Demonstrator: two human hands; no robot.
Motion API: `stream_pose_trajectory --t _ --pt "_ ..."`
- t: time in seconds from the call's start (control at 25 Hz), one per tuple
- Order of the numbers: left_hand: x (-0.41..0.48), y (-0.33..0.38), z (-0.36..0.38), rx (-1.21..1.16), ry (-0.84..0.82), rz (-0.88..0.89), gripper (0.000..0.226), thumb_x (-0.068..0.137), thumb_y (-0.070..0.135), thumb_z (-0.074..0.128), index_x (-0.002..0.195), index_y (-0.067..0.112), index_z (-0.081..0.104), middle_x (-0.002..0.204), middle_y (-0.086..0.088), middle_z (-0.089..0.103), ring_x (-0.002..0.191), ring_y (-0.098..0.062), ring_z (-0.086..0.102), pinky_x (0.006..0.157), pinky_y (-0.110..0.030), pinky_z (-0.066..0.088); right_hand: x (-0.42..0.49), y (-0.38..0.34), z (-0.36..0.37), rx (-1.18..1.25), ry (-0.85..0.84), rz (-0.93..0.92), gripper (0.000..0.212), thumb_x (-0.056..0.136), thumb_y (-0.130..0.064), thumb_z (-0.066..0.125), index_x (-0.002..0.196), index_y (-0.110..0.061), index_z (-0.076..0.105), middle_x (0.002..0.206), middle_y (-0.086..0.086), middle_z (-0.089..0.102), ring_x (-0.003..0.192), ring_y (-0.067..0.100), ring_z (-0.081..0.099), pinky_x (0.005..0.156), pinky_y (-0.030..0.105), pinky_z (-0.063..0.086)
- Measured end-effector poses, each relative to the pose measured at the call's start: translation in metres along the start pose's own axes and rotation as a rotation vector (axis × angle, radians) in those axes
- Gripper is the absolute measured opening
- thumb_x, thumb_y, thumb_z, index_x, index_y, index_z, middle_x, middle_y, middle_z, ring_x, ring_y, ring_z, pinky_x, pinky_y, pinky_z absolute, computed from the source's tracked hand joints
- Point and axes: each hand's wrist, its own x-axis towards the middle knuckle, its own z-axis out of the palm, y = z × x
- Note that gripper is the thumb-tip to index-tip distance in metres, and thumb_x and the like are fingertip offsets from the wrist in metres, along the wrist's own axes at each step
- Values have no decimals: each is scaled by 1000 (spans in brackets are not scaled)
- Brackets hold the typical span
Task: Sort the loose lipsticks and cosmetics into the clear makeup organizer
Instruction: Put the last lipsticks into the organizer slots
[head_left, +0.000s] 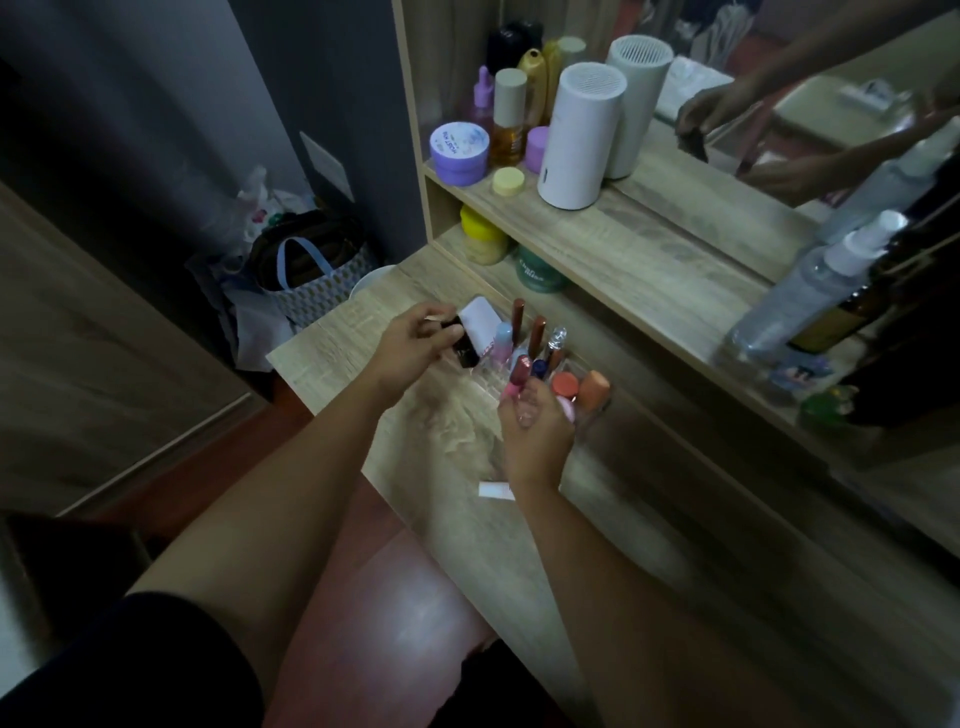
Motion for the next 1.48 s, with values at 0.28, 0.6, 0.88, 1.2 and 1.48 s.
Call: stream_pose_trajectory --t 0.28,0.6,0.88,1.2,1.48 --pt "5 -16 20 254 45 85 34 74 10 75 107 9 67 96 -6 68 89 -15 63 89 -30 52 12 3 10 126 1 65 14 82 -1 68 96 -1 69 92 14 73 84 16 70 74 15 53" --pt "2 -14 23 588 -32 264 28 69 12 77 95 9 67 89 -8 74 78 -13 66 72 -8 45 12 0 24 54 4 102 14 85 -4 65 99 -2 68 96 15 74 90 25 71 80 32 56" --pt "5 -16 21 643 -65 320 29 71 10 76 99 8 68 92 -12 74 83 -18 68 75 -13 45 16 -4 31 -5 11 95 16 85 -5 65 101 -5 68 98 13 75 93 22 70 79 26 52" --pt "8 -15 17 693 -99 353 32 73 12 74 104 9 70 94 -11 76 79 -8 64 71 2 38 11 -1 33 -112 28 125 17 88 -13 62 101 -5 69 95 16 74 90 27 68 75 25 47" --pt "9 -11 17 757 -180 400 32 79 12 69 111 11 67 99 -11 75 91 -19 69 84 -19 46 12 1 33 -185 11 117 18 89 -12 60 101 -1 66 99 19 70 93 31 65 81 35 50"
